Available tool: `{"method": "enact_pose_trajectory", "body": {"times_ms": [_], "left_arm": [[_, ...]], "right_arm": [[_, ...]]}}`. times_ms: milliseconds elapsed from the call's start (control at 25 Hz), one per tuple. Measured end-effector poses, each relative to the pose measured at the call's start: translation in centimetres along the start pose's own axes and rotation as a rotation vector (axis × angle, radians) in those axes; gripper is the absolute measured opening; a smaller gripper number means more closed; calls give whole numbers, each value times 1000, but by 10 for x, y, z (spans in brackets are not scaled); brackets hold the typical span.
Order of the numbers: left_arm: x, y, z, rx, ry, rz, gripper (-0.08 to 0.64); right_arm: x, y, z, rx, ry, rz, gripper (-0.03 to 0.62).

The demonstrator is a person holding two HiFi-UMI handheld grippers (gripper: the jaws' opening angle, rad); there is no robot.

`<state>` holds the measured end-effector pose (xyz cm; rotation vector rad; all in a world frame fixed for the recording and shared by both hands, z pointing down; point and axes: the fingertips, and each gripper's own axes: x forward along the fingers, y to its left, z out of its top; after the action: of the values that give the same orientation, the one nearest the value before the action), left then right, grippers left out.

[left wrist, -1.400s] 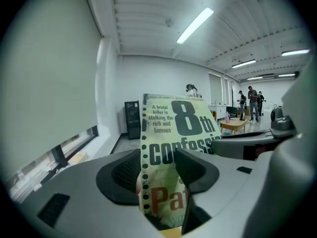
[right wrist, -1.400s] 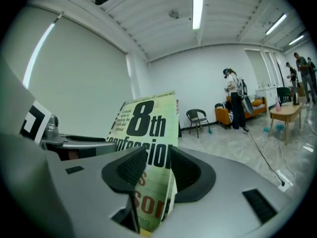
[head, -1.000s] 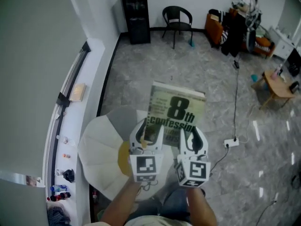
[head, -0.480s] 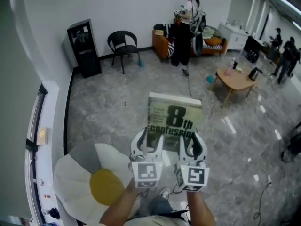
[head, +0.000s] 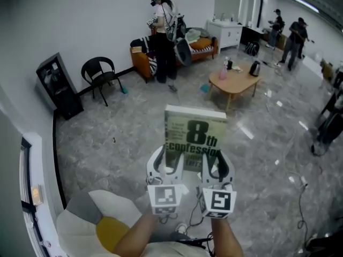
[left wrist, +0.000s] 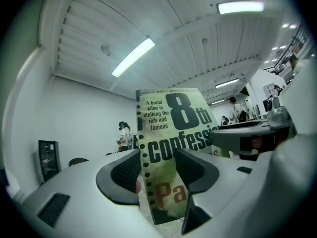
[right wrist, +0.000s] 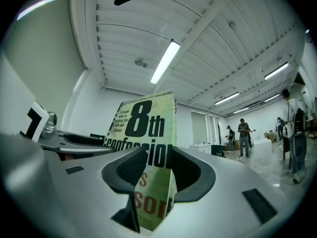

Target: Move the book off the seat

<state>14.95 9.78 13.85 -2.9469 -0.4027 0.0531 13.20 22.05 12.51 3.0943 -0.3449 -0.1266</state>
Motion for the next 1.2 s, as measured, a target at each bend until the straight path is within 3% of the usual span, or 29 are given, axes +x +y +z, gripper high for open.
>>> {"method": "enact_pose_trajectory", "body": {"times_ms": [240, 720, 880, 1200], "left_arm": [[46, -17, 6, -11, 2, -65, 227], [171, 48, -3, -30, -30, -124, 227], [205, 65, -5, -69, -43, -159, 227], [271, 49, -8, -78, -44, -222, 227]], "right_arm": [[24, -33, 0, -12, -8, -50, 164], [159, -31, 2, -43, -4, -137, 164], [193, -29, 1, -62, -7, -170, 164], [238, -70, -9, -70, -2, -223, 164]]}}
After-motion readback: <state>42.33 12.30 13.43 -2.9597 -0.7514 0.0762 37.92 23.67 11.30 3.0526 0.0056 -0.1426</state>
